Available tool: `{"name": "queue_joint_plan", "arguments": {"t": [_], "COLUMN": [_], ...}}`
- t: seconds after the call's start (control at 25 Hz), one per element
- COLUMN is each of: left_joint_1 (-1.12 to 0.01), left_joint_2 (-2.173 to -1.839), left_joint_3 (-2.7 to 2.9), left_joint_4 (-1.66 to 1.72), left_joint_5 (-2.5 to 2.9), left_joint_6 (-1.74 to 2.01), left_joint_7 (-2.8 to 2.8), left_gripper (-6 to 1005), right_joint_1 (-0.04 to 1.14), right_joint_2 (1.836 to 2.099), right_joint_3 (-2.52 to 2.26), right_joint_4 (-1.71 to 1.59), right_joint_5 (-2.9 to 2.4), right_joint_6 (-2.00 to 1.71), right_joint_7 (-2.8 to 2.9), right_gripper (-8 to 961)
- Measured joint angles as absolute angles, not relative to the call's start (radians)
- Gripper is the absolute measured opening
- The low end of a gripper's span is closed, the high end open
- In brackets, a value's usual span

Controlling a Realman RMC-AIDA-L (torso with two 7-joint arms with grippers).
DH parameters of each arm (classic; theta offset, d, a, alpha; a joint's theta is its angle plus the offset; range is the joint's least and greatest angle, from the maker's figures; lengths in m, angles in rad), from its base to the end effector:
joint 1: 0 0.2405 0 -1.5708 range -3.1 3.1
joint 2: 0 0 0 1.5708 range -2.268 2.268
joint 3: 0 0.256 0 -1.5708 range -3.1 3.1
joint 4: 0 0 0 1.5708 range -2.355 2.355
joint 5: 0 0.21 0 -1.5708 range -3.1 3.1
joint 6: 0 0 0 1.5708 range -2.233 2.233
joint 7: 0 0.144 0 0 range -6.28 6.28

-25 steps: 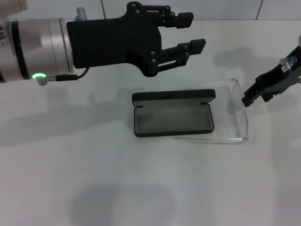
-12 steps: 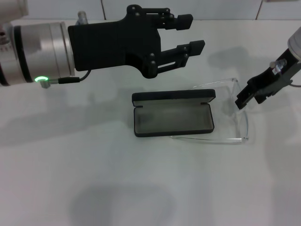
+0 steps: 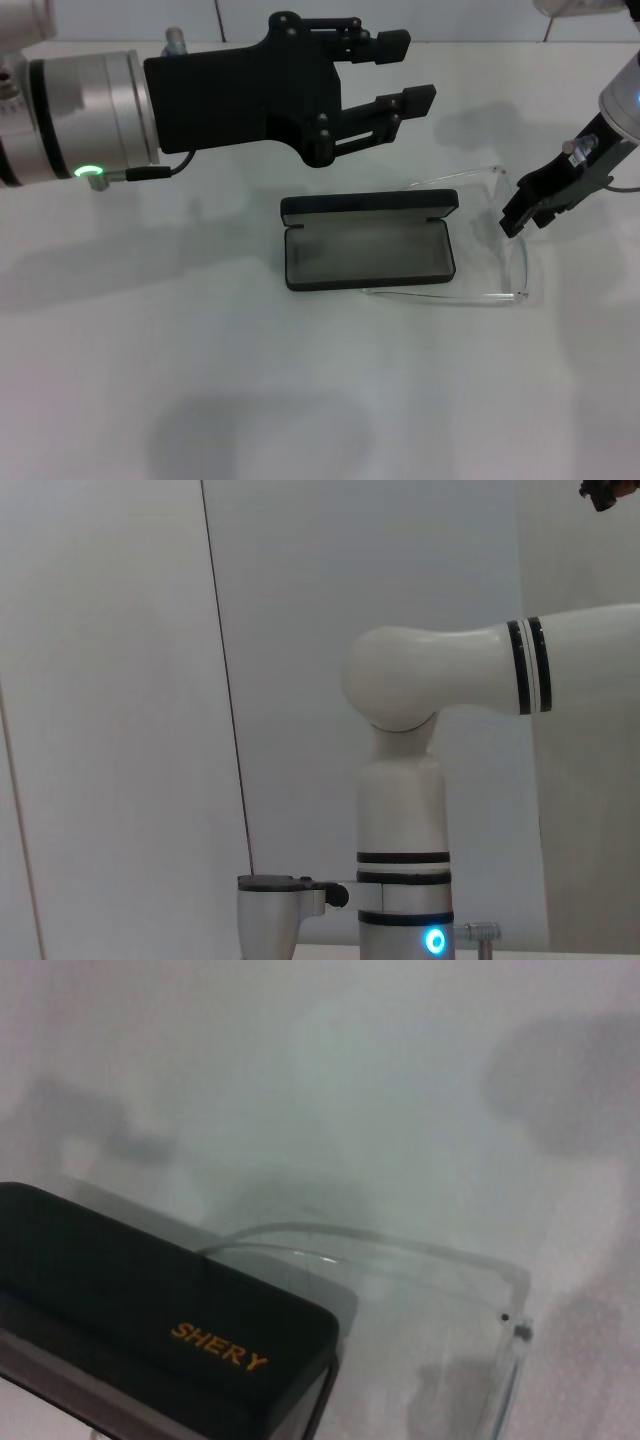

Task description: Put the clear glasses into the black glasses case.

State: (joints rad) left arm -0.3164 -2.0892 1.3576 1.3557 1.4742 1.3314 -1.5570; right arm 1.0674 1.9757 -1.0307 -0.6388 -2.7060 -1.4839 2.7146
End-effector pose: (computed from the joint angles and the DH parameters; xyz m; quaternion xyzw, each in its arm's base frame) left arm -0.1209 0.3188 0.0205 -0.9365 -0.0088 -0.3185 0.1463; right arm 0.1715 0.4262 0.0044 -0.8334 0.5000 -0.1804 0.1511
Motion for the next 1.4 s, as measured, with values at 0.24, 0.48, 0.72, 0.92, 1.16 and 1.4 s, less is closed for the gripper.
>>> {"name": "queue_joint_plan", "arguments": {"t": [0.24, 0.48, 0.72, 0.92, 1.16, 1.4], "left_joint_1": [-0.314, -0.317, -0.317, -0.312, -0.306, -0.306], "left_joint_2": [-2.089, -2.089, -2.089, -2.090, -2.090, -2.089], "left_joint_3": [1.357, 1.350, 1.350, 1.349, 1.345, 1.344], "left_joint_4": [1.346, 1.334, 1.332, 1.331, 1.331, 1.331], "left_joint_5": [1.474, 1.474, 1.473, 1.459, 1.449, 1.449], "left_joint_6": [1.334, 1.342, 1.342, 1.342, 1.342, 1.342], "left_joint_7": [-1.557, -1.557, -1.555, -1.555, -1.555, -1.555], "left_gripper": [474, 473, 473, 473, 472, 472], "right_joint_1": [1.068, 1.068, 1.066, 1.061, 1.052, 1.026], "right_joint_2": [1.976, 1.979, 1.981, 1.982, 1.977, 1.974], "right_joint_3": [-1.035, -1.037, -1.040, -1.039, -1.038, -1.032], "right_joint_4": [-0.625, -0.619, -0.618, -0.618, -0.626, -0.660], "right_joint_5": [-2.706, -2.706, -2.723, -2.750, -2.754, -2.754], "right_joint_6": [-1.470, -1.463, -1.466, -1.477, -1.496, -1.521], "right_joint_7": [2.714, 2.714, 2.717, 2.723, 2.723, 2.724], "right_gripper": [471, 420, 399, 382, 361, 341]}}
